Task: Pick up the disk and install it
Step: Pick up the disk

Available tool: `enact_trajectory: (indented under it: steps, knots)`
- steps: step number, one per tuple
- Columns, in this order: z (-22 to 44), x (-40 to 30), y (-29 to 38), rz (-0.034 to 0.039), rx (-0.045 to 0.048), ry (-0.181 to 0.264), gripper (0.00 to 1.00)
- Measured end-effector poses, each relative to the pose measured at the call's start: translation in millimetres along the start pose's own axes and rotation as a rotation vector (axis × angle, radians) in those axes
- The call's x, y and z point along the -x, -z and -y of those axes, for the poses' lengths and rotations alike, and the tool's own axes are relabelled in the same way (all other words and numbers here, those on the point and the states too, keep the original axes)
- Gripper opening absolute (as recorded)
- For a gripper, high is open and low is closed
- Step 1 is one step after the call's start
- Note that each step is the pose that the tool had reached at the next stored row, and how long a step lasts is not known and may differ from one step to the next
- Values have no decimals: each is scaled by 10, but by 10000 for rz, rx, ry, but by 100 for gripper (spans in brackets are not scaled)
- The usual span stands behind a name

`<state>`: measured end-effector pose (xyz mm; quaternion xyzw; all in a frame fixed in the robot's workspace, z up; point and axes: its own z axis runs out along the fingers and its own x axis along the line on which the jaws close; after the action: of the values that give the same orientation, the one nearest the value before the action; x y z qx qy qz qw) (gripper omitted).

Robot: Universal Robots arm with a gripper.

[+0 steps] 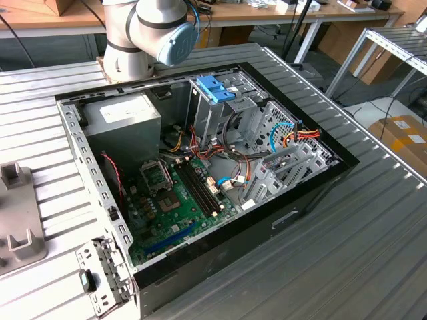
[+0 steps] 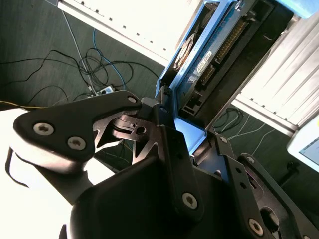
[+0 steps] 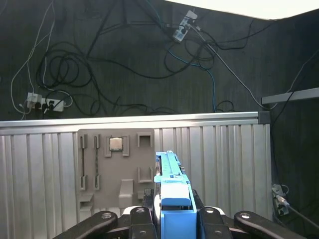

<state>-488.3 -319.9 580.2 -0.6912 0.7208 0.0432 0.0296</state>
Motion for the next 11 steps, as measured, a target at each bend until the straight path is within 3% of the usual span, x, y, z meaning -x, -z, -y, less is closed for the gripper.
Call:
enact_trajectory:
  steps: [11]
  knots:
    - [-1, 8, 79, 4, 1, 0, 37]
